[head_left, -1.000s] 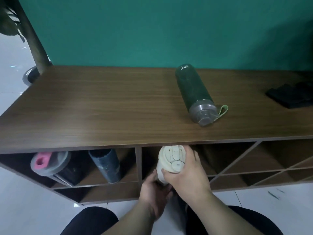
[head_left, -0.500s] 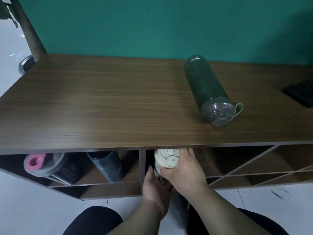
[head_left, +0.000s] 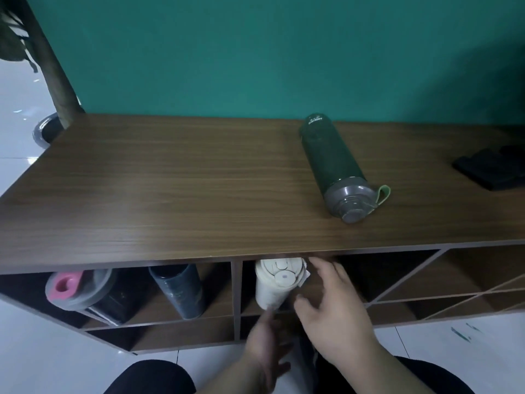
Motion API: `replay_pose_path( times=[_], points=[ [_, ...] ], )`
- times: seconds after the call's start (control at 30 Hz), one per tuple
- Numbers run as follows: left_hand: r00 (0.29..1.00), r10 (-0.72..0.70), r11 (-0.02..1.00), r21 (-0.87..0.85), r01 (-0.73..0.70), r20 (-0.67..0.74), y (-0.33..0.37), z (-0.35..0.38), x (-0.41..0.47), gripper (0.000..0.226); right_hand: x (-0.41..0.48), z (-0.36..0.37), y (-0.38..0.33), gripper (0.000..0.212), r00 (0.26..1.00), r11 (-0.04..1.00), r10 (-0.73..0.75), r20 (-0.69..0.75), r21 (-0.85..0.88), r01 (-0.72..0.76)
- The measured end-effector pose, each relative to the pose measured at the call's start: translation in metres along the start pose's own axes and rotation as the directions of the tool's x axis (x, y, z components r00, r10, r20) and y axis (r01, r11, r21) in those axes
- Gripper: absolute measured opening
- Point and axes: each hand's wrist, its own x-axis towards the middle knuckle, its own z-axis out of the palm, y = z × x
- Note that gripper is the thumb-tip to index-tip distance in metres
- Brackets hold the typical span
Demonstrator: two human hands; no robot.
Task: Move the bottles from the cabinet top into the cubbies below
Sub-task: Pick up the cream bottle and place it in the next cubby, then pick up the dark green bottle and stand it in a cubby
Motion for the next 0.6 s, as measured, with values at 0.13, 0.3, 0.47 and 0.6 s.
replay_pose_path(
  times=[0.13, 0.3, 0.47, 0.6],
  points=[
    [0.994, -0.054, 0.980, 0.193, 0.036, 0.090, -0.007, 0.013, -0.012, 0.058, -0.015, -0.049, -0.020, 0.037, 0.924, 0.993, -0.112, -0.365, -0.020, 0.113],
    [0.991, 0.126, 0.954, 0.267, -0.134, 0.045, -0.002, 0.013, -0.035, 0.038, 0.041, -0.085, -0.058, 0.102, 0.926, 0.966, -0.076, -0.369, -0.257, -0.024],
    [0.968, 0.240, 0.936, 0.249, -0.250, 0.068, 0.007, 0.019, -0.070, 0.051, 0.075, -0.077, -0.069, 0.092, 0.965, 0.938, 0.024, -0.260, -0.329, -0.112],
    [0.949, 0.299, 0.916, 0.249, -0.315, 0.102, 0.008, 0.021, -0.086, 0.049, 0.041, -0.092, -0.072, 0.074, 0.948, 0.974, 0.044, -0.316, -0.197, -0.111]
  ],
)
